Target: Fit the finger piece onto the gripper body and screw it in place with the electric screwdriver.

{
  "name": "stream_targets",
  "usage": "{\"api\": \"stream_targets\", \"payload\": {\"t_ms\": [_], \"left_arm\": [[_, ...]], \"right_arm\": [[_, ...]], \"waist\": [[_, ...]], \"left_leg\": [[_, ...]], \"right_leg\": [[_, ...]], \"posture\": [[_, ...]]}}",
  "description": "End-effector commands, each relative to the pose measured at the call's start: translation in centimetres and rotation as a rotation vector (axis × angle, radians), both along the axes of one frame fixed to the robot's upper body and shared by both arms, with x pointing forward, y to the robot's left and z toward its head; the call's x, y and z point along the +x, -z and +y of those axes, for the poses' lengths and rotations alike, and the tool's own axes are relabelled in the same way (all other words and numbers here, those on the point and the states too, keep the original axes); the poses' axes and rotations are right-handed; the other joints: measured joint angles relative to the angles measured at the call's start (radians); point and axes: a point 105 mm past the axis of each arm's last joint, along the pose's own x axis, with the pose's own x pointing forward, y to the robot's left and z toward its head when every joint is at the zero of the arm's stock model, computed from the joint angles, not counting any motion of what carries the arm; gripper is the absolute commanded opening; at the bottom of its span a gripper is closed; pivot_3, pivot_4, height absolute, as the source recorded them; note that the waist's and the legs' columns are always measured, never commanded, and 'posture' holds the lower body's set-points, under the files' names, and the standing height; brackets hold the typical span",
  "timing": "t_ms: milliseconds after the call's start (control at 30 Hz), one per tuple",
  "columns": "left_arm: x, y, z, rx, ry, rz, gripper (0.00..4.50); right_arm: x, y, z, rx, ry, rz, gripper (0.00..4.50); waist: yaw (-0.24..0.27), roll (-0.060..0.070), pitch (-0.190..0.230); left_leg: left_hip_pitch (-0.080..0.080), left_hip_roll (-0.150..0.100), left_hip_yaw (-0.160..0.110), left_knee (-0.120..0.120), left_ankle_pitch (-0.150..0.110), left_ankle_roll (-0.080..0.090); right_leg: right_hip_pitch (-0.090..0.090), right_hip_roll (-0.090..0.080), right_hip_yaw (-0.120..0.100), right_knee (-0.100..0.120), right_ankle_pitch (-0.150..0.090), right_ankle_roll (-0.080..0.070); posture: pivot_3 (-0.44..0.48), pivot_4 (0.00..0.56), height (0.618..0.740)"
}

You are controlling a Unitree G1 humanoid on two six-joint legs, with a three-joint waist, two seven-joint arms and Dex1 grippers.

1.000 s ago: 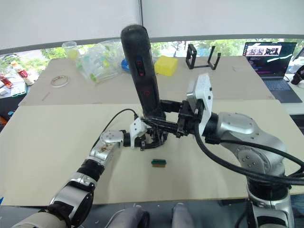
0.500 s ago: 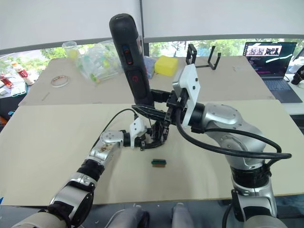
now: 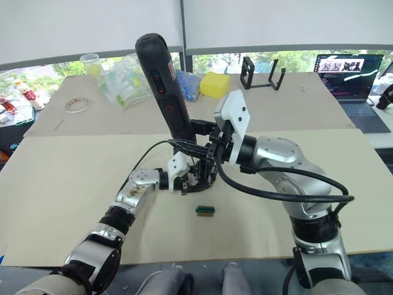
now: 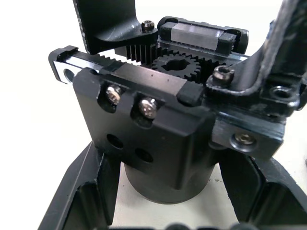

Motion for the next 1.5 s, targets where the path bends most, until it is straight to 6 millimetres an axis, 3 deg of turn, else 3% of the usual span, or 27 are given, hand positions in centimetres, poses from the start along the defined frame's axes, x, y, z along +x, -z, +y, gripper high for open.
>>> {"api": "stream_targets", "payload": {"t_ms": [33,500,1067,1500], "left_arm": [[0.1,-0.9,0.0,-0.025,0.002,-0.024,2.45],[0.1,-1.0,-0.1,-0.029,0.005,-0.026,2.45],[0.0,-1.0,0.0,-0.030,0.009,-0.029,2.45],[-0.1,-1.1,0.0,-0.031,0.008,-0.031,2.45]], "right_arm": [[-0.8,-1.4,0.0,0.038,-0.024,-0.072,1.91],[-1.5,-3.1,-0.9,0.140,-0.026,-0.063,1.91],[-1.5,-2.8,-0.5,0.142,-0.027,-0.038,1.91],[-0.9,-1.1,-0.7,0.100,-0.003,-0.041,1.91]], "waist": [[0.000,0.000,0.000],[-0.003,0.000,0.000],[-0.003,0.000,0.000],[-0.007,0.000,0.000]], "left_leg": [[0.000,0.000,0.000,0.000,0.000,0.000],[0.000,0.000,0.000,0.000,0.000,0.000],[0.000,0.000,0.000,0.000,0.000,0.000],[0.000,0.000,0.000,0.000,0.000,0.000]], "right_leg": [[0.000,0.000,0.000,0.000,0.000,0.000],[0.000,0.000,0.000,0.000,0.000,0.000],[0.000,0.000,0.000,0.000,0.000,0.000],[0.000,0.000,0.000,0.000,0.000,0.000]], "posture": [[0.000,0.150,0.740],[0.000,0.150,0.740],[0.000,0.150,0.740],[0.000,0.150,0.740]]}}
